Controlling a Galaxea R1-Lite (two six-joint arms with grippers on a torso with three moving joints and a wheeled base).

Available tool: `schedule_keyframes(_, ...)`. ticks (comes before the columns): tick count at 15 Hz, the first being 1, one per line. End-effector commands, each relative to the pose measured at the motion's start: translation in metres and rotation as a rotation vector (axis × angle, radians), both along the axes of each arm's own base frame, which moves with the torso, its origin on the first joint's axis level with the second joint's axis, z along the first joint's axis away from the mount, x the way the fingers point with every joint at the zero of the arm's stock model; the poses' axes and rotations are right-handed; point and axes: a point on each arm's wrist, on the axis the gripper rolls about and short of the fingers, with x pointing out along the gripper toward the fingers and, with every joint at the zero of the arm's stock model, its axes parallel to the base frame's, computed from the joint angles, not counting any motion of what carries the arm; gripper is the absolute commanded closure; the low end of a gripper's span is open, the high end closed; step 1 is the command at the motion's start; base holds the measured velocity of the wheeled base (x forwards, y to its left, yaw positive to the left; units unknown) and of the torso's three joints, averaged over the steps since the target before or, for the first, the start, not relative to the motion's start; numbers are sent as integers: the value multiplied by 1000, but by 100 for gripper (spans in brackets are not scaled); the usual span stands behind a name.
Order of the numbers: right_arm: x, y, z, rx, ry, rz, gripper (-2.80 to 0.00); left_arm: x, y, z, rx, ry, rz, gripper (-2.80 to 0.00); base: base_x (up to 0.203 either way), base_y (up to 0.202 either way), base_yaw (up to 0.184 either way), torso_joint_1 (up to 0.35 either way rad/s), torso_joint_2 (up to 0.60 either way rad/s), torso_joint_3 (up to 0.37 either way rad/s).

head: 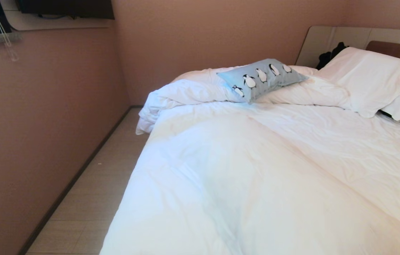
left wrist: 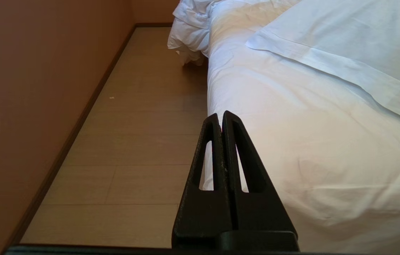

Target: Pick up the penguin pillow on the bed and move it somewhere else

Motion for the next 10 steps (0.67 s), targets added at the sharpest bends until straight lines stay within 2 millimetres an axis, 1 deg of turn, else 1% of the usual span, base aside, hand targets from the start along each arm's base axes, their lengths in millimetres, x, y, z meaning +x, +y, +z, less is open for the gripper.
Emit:
schedule_keyframes(1, -34, 4, -14, -24, -89, -40, 0, 0, 0, 0, 0, 1, 1, 0, 0, 0, 0, 0, 0, 0)
schedule_keyframes(4, -66, 9, -27, -80, -195, 12, 0, 0, 0, 0, 0, 0, 1, 0, 0, 0, 0, 0, 0, 0)
schedule_keyframes(5, -69, 10, -28, -91, -203, 37, 0, 0, 0, 0, 0, 1, 1, 0, 0, 0, 0, 0, 0, 0)
schedule_keyframes(10, -68, 11, -29, -75, -202, 169, 0, 0, 0, 0, 0, 0, 1, 0, 0, 0, 0, 0, 0, 0)
